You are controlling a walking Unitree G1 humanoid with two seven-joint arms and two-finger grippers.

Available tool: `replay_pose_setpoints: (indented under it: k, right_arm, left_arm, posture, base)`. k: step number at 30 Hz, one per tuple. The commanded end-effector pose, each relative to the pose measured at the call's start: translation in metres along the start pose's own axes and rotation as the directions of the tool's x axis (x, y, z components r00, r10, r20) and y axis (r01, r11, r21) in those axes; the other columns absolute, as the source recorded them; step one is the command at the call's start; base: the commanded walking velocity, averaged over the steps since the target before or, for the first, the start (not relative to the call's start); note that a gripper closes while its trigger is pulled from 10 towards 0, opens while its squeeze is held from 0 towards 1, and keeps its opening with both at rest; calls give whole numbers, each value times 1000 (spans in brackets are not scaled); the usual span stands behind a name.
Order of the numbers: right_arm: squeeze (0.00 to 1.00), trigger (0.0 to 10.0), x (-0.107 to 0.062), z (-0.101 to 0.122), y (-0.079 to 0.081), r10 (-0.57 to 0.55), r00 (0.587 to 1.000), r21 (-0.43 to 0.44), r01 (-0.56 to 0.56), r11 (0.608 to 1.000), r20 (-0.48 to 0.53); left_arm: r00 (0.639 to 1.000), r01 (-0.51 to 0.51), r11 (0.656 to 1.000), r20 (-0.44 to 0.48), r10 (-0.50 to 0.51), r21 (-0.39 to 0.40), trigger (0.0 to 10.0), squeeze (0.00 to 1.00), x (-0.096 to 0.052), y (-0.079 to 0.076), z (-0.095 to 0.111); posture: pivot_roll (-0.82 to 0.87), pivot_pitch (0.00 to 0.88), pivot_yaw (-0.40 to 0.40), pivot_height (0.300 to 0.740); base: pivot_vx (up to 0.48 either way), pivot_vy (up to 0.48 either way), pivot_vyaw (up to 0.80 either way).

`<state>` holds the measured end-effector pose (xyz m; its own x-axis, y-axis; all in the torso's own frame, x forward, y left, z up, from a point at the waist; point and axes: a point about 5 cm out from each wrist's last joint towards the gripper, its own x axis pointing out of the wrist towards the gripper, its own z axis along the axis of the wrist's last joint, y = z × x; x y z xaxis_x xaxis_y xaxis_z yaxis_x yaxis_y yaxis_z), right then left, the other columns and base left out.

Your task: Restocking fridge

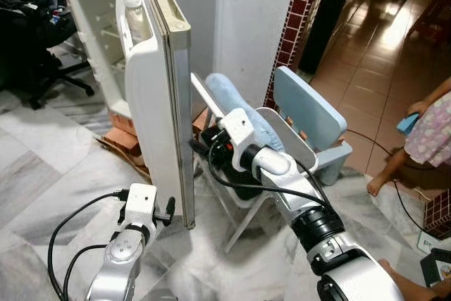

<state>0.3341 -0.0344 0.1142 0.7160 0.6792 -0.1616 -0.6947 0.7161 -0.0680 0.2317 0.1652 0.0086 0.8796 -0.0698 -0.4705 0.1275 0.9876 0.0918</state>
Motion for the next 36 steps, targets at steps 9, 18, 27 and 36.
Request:
replay_pose_setpoints:
  k: [9,18,27,36]
  right_arm:
    - [0,10000,23,100,32,70,949,207,-139,968,309]
    - [0,10000,-17,136,90,564,651,137,-708,693,509]
    - [0,10000,-14,66,44,348,913,142,-381,914,211]
    - [0,10000,-52,1,-15,-60,996,232,44,972,65]
  left_arm:
    - [1000,22,999,-10,-21,25,10000,0,1,-3,1]
    - [999,32,999,-2,-32,29,10000,0,4,-3,5]
    - [1000,29,999,11,-30,21,10000,0,4,-6,5]
    - [992,-56,998,114,58,-24,10000,0,7,10,24]
  posture:
    - [120,0,-67,740]
    - [119,0,-67,740]
    - [115,0,-77,740]
    - [96,0,-71,740]
  base:
    - [0,0,0]
    - [0,0,0]
    - [0,0,0]
    - [0,0,0]
